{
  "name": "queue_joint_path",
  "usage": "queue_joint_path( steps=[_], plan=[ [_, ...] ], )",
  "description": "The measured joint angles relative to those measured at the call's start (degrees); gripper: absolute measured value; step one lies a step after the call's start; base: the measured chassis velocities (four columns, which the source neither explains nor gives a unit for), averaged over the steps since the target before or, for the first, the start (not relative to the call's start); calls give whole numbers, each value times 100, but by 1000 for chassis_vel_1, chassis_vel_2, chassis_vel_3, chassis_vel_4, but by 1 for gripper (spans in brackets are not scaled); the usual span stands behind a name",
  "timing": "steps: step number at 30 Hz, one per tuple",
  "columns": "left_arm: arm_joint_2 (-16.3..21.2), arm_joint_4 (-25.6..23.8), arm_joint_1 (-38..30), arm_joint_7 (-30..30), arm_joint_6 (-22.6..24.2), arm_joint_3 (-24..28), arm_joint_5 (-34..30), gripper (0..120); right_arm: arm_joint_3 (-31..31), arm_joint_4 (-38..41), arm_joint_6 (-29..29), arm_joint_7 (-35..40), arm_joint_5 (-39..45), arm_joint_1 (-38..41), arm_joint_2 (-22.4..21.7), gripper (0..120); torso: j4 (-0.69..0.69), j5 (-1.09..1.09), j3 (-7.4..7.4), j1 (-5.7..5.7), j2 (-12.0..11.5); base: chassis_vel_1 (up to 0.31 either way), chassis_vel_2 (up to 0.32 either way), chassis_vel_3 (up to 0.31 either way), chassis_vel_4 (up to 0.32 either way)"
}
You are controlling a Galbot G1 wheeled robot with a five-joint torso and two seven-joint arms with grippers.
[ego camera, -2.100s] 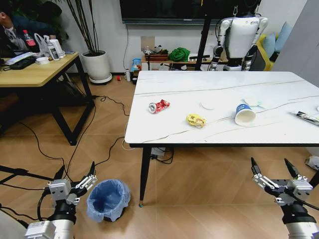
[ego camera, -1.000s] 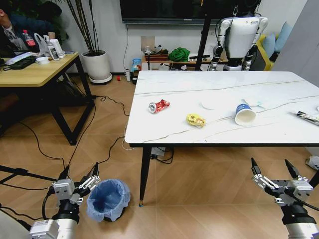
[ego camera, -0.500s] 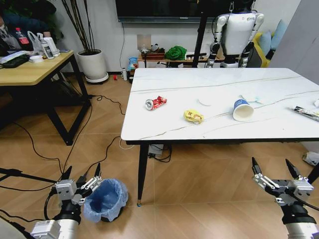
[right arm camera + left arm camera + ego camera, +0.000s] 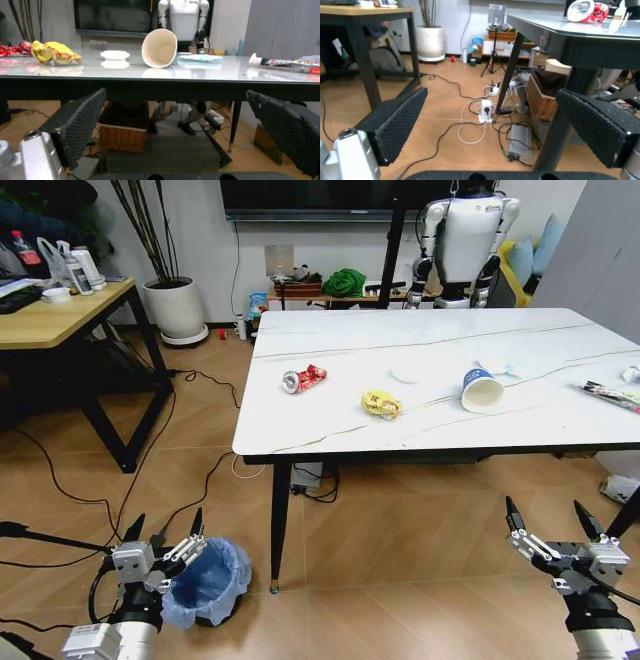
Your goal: Pick up the trash bin and place the trash from the table into it.
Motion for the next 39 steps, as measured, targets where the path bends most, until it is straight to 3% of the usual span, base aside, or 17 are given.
queue_joint_path(
  steps=[6, 39],
  plan=[
    [-2, -17, 16, -114, -110, 1, 84, 100, -17, 0, 13, -9, -23, -3, 8, 100, -1, 0, -64, -56, -120, 0, 0, 0, 0],
    [-131, 62, -52, -35, -175, 67, 168, 100, -32, -22, 10, -13, 97, 27, -144, 100, 0, 0, -42, -41, -83, 0, 0, 0, 0]
  ],
)
